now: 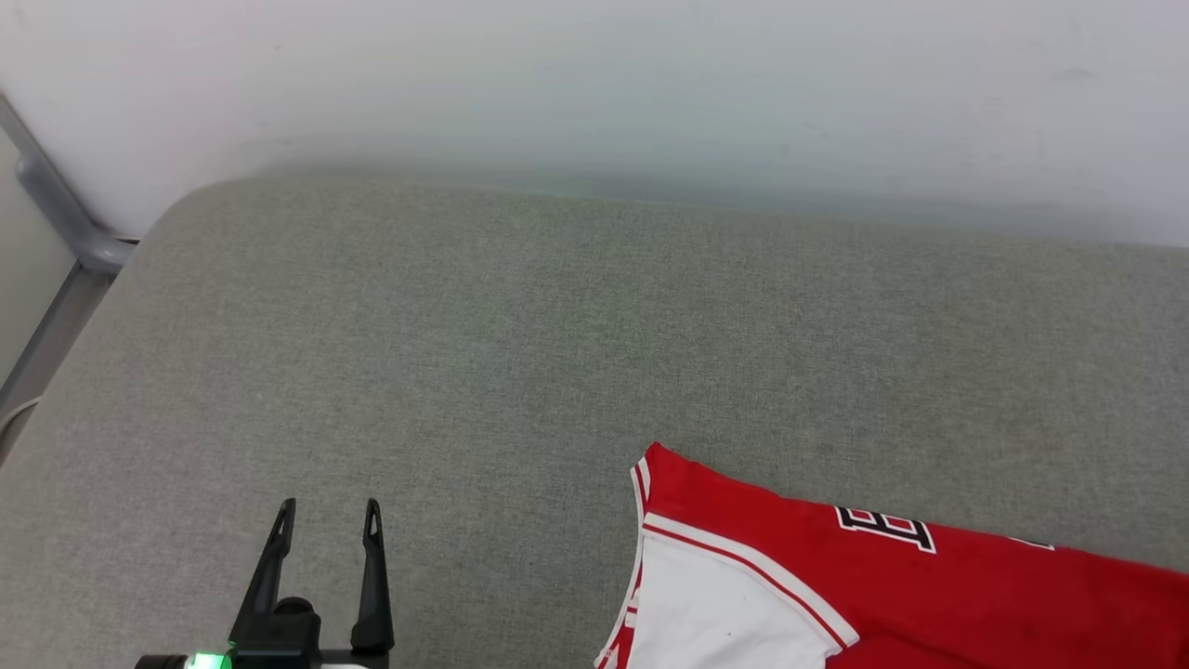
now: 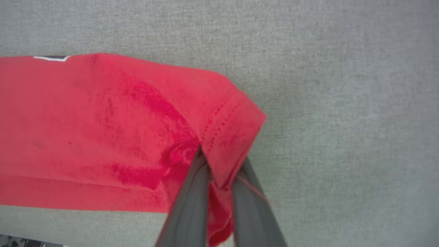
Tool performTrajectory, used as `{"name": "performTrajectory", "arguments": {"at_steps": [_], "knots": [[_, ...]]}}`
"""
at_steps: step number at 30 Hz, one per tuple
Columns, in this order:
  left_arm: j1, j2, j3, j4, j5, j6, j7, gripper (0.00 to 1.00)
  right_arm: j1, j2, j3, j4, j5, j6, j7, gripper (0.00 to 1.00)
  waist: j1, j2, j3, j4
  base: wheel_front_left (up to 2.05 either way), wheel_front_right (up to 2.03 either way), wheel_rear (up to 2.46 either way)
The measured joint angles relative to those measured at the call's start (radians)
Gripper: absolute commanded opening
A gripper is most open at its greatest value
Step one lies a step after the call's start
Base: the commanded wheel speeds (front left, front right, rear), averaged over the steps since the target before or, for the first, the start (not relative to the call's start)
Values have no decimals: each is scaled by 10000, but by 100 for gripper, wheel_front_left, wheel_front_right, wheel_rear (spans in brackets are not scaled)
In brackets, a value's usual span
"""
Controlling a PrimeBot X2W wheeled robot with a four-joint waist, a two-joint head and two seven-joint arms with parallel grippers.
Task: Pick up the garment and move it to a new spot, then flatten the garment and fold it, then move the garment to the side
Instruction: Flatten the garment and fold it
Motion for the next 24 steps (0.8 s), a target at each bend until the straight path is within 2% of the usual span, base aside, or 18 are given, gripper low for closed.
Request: {"name": "performTrajectory", "arguments": {"at_steps": [6, 12, 18, 24], "knots": [[220, -31, 65, 48, 65, -63, 0, 100, 549, 140, 119, -1929, 790, -4, 353, 0, 0, 0, -237, -60, 0, 0, 0], [292, -75, 86, 58, 127, -115, 0, 100, 927, 255, 359, -4197, 871, -4, 717, 0, 0, 0, -270, -46, 0, 0, 0], [178, -123, 12, 121, 161, -209, 0, 100, 523, 809, 1388, -5724, 100, -4, 1294, 0, 0, 0, -158, 67, 0, 0, 0], [14, -127, -33, 188, 221, -278, 0, 100, -580, 1369, 2704, -6337, -437, -4, 1672, 0, 0, 0, -21, 241, 0, 0, 0]]}}
